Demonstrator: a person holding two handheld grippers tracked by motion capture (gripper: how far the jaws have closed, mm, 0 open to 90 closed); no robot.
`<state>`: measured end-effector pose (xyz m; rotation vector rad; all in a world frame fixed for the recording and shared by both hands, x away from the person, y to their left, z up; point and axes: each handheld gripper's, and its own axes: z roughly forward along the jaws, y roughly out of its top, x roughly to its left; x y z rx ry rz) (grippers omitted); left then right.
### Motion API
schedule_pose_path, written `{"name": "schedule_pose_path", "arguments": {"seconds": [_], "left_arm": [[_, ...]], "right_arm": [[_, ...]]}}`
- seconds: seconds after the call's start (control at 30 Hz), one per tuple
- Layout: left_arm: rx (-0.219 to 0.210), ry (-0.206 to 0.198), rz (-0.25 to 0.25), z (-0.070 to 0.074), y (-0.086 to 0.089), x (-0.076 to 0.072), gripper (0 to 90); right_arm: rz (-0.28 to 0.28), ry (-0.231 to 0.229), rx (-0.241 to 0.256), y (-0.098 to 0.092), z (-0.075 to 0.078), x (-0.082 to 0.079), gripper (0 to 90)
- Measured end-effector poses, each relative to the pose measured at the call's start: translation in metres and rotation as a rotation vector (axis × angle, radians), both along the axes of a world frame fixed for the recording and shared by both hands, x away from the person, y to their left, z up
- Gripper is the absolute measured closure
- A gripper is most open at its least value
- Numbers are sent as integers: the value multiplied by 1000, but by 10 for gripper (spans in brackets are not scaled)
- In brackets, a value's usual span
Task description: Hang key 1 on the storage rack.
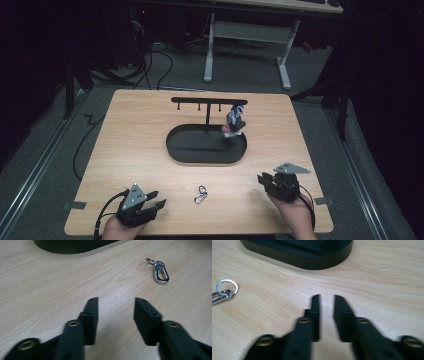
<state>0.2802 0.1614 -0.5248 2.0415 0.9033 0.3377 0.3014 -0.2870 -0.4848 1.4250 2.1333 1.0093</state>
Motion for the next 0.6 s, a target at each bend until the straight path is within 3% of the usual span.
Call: {"name": "schedule_pose_path", "arguments": {"seconds": [0.03,0.1,0.13,0.17,0.23,0.3,0.47,0.6], "left_arm": [[17,2,10,0,-4,1,734],[23,7,12,0,-7,1,849],[53,14,11,0,-19,4,882],[53,14,11,0,-19,4,891],[77,27,2,-2,-42,11,894],[75,38,-4,-2,-54,15,893],[108,47,-37,-4,-88,24,885],[119,47,-57,-3,-102,28,880]], "right_arm": [[-6,-24,5,-3,-5,-8,900],[-17,-44,23,-6,-12,-18,900],[-7,-5,97,-12,-18,-26,900],[-7,-5,97,-12,-18,-26,900],[2,-38,95,-15,-15,-31,860],[9,-26,135,-17,-17,-30,850],[45,-25,154,-16,-19,-28,813],[55,-11,173,-17,-20,-26,813]]}}
